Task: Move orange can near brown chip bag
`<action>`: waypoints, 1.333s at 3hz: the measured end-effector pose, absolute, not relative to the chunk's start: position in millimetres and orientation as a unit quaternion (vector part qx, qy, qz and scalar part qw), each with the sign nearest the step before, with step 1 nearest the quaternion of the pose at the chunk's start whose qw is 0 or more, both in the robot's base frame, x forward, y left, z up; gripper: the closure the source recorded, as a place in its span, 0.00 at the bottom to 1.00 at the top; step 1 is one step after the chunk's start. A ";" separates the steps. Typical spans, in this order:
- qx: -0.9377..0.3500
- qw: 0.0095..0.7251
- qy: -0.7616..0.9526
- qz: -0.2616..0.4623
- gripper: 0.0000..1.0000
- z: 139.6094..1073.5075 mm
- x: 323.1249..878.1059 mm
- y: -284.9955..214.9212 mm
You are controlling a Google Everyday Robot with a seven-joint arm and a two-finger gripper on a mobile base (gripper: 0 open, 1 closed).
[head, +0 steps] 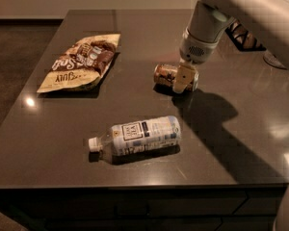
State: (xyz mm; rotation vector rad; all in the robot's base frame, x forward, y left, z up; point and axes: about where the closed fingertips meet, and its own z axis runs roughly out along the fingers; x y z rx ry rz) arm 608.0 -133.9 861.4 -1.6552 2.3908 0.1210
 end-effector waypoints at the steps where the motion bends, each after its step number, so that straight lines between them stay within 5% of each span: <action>1: -0.574 0.116 0.810 0.033 0.86 876.1 619.1 -118.5; 2: -0.584 0.116 0.803 0.032 1.00 885.8 636.2 -92.7; 4: -0.601 0.108 0.791 0.042 1.00 878.4 670.4 -32.8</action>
Offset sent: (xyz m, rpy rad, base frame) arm 0.0459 0.0723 0.0405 -0.0266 -0.0101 0.0726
